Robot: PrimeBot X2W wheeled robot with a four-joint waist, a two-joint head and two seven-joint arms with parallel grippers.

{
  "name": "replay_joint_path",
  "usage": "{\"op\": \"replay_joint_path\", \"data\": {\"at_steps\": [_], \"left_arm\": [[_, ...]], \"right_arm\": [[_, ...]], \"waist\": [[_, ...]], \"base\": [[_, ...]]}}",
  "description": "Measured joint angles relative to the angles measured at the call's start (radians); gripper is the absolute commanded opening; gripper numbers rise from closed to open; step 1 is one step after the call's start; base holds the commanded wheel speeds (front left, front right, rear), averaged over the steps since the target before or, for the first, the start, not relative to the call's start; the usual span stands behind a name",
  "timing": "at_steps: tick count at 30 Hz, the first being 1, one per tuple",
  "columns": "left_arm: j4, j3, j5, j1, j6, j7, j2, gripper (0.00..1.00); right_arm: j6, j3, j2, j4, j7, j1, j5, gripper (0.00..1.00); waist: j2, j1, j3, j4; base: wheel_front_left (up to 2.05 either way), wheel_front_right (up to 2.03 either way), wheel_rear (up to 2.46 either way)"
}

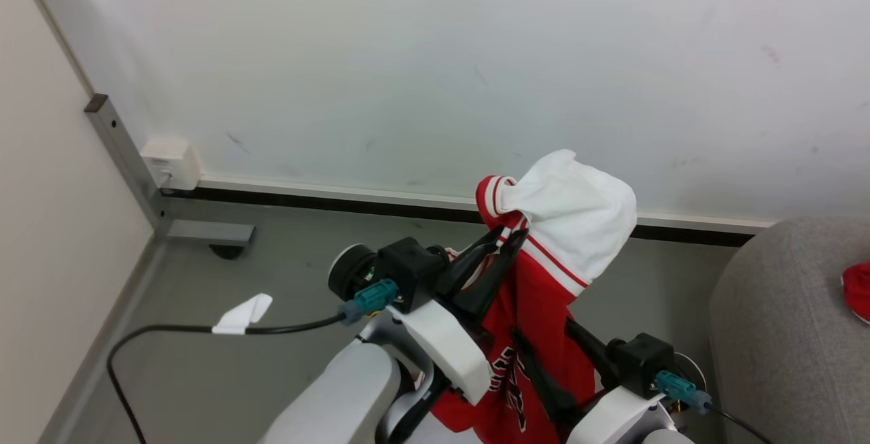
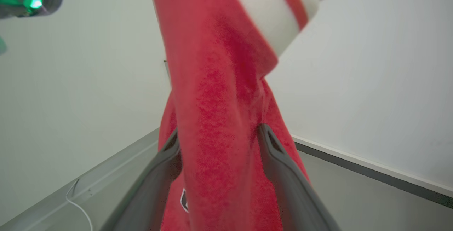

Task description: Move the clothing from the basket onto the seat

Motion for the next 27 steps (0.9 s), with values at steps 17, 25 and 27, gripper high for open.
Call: {"op": "replay_joint_path", "data": {"at_steps": [17,25,27], "left_arm": [[-0.085,-0.061,-0.027,-0.003,-0.001,0.016,-0.019,0.0],[-0.087,-0.048,-0.035,0.014,0.017,0.016,0.011,0.0],[-0.084,-0.044,-0.037,0.032,0.022,0.016,0.028,0.0]], "right_arm": [[0.0,-0.054,0.024,0.144,0.0,-0.009,-0.03,0.0],[0.0,-0.111,0.027,0.056,0.001,-0.008,-0.015,0.0],[0.0,-0.144,0.024,0.021,0.001,-0.005,-0.002,0.0]], "waist": [[0.0,0.0,-0.019,0.087],[0.0,0.0,-0.012,0.06],[0.0,0.0,-0.009,0.05]], "base": [[0.0,0.0,0.0],[0.0,0.0,0.0],[0.0,0.0,0.0]]}}
